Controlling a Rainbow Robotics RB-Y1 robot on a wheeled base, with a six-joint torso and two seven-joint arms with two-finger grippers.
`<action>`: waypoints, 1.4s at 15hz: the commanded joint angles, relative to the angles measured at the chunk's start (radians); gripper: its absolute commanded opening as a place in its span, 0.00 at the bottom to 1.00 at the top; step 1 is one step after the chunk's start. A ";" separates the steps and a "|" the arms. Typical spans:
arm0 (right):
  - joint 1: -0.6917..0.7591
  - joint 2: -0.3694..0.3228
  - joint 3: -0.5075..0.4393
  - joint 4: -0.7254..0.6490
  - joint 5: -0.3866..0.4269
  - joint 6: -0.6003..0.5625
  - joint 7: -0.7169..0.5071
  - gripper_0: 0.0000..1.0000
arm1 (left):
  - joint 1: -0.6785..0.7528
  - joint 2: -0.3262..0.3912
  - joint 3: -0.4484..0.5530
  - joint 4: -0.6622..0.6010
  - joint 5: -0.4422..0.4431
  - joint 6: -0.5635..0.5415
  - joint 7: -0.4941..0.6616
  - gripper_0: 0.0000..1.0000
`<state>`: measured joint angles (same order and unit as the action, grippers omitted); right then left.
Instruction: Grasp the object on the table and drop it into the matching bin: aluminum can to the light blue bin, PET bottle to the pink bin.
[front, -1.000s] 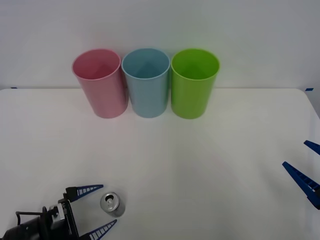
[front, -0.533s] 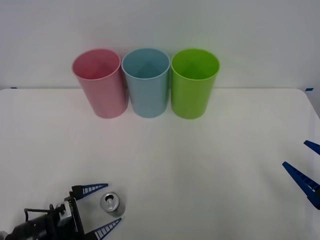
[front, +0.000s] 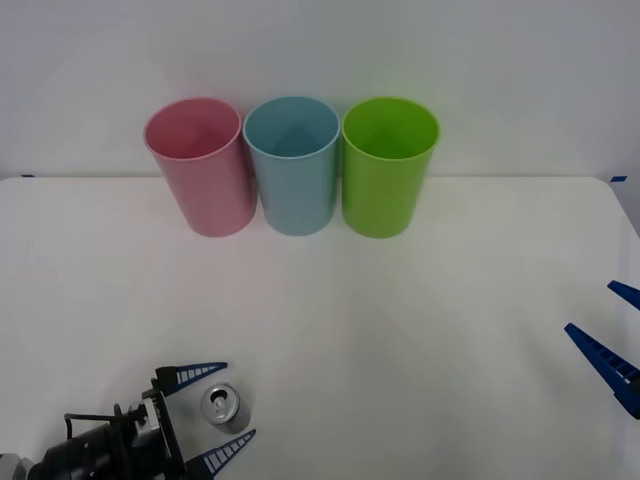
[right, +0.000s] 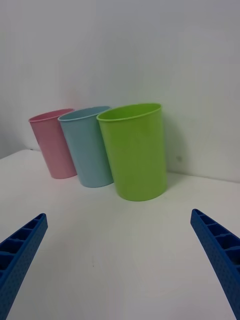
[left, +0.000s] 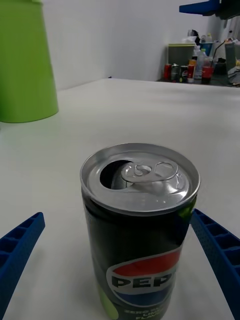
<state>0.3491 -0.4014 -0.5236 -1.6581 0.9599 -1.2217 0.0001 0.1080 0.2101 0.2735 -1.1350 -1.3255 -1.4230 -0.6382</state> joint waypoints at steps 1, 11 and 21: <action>0.000 0.000 0.000 0.000 0.000 0.000 0.000 1.00 | -0.004 0.000 0.000 0.000 -0.006 0.001 0.002 1.00; 0.000 0.000 0.000 0.000 0.000 0.000 0.000 1.00 | -0.008 0.000 -0.002 0.000 -0.011 0.006 0.008 0.00; 0.000 0.000 0.000 0.000 0.000 0.000 0.000 1.00 | -0.014 0.000 -0.002 -0.003 0.009 0.006 0.015 0.00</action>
<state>0.3491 -0.4014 -0.5236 -1.6581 0.9599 -1.2217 0.0000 0.0954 0.2101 0.2736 -1.1358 -1.3189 -1.4180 -0.6239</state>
